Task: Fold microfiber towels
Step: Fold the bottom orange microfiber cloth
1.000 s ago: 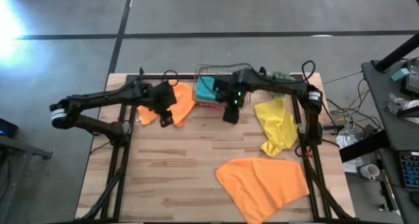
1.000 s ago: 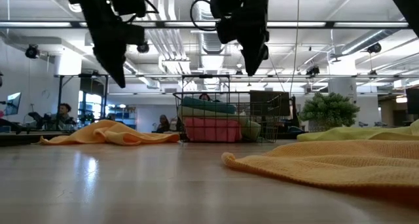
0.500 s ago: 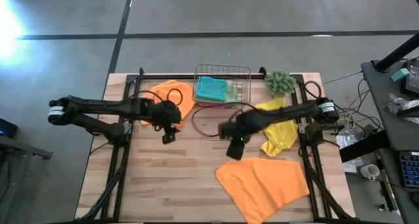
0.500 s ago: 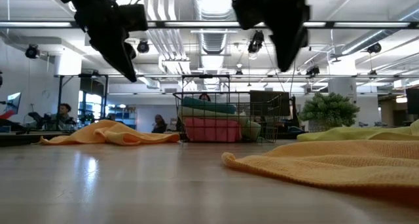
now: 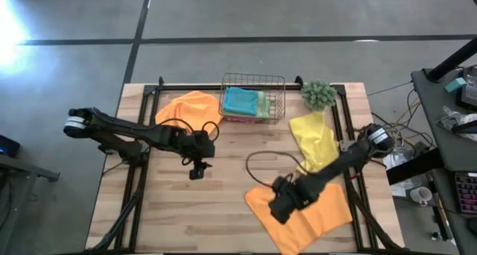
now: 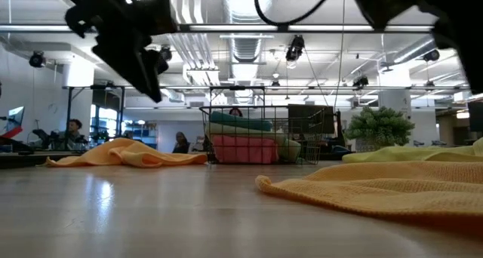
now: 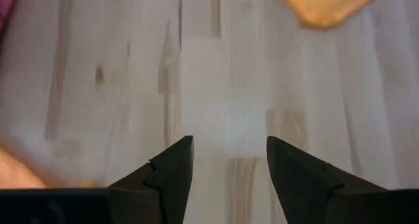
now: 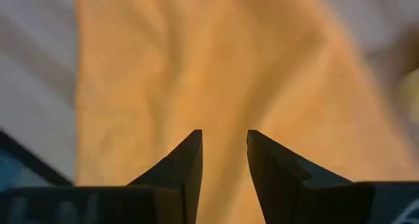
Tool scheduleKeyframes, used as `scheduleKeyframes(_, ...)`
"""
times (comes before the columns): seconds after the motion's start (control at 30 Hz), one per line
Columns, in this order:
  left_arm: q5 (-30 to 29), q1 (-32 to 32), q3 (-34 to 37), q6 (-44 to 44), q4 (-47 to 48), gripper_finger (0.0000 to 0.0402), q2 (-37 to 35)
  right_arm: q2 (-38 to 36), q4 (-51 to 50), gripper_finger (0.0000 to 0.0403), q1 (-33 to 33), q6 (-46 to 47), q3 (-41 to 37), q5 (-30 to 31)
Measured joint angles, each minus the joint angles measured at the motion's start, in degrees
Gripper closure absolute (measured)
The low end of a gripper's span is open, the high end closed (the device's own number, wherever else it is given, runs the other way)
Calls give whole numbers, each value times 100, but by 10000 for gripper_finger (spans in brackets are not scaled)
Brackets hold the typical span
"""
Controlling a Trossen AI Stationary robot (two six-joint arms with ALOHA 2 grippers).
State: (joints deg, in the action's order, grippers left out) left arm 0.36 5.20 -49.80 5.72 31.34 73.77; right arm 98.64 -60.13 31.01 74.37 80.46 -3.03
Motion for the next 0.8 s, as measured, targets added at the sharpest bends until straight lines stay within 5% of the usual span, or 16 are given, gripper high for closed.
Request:
scheduleKeyframes(0.33,-9,64,-9,157,499,224,-323,452,1789,311,842,1306,-498,-364)
scheduleKeyframes(0.8,-24,148,-8,465,1133,224,-690,1565,3486,326,616,340,-291,-1203)
